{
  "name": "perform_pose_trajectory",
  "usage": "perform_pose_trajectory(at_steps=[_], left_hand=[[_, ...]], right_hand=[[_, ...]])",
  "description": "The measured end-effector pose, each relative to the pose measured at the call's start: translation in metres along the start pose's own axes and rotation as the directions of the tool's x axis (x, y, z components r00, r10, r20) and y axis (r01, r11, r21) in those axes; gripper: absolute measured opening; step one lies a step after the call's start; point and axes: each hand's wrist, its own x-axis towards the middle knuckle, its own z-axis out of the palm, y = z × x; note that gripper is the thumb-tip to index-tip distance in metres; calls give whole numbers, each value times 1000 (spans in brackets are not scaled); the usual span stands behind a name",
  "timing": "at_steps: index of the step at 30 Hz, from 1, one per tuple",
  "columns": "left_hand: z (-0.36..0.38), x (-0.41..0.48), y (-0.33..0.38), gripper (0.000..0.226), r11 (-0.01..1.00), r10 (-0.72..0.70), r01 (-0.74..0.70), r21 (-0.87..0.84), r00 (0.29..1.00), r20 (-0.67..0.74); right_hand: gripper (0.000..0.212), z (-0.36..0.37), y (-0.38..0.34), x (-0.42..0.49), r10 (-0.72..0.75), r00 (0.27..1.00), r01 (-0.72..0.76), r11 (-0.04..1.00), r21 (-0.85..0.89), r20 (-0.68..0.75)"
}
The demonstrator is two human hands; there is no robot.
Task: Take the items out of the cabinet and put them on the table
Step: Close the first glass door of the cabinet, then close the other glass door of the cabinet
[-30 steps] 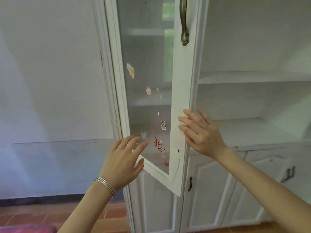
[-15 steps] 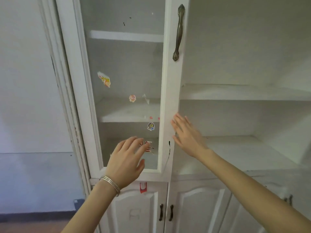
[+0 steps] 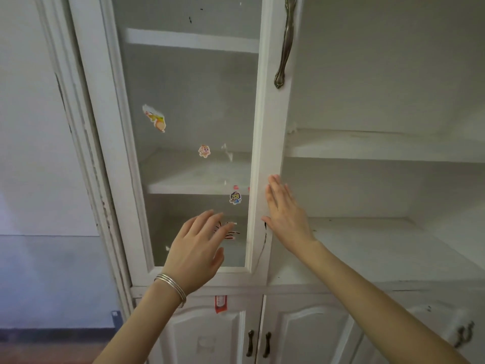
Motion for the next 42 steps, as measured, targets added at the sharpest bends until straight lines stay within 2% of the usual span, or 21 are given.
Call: perform_pose_trajectory(at_steps=[6, 12, 15, 19, 21, 25, 32, 36, 42], left_hand=[[9, -2, -28, 56, 999, -26, 26, 22, 999, 40], [16, 6, -29, 53, 1000, 13, -12, -3, 998, 54], [17, 12, -24, 52, 998, 57, -55, -36, 997, 55], [21, 17, -20, 49, 993, 94, -89, -76, 993, 66], [23, 19, -14, 46, 988, 119, -111, -106, 990, 74], [38, 19, 7, 52, 965, 202, -176, -193, 971, 128], [76, 23, 79, 55, 867, 408, -338, -365, 903, 132], [87, 21, 138, 53, 769, 533, -426, -477, 839, 110], [86, 16, 226, 51, 630, 675, -552, -547, 737, 35]], right_hand=[[94, 19, -7, 8, 40, 999, -38, 995, -90, 15], [89, 19, -1, 6, 23, 999, -21, 999, 50, -43], [79, 11, 5, 3, 16, 999, -13, 996, 85, -30], [56, 6, 5, -14, 6, 996, 11, 980, 197, -85], [50, 6, 3, -33, 53, 998, -45, 975, 219, -35], [56, 8, 4, -79, 171, 977, -194, 960, 203, 129], [56, -14, 14, -191, 279, 881, -323, 945, 55, 382], [56, -50, 22, -257, 406, 764, -429, 900, -75, 501], [53, -111, 37, -334, 534, 666, -494, 839, -228, 521]])
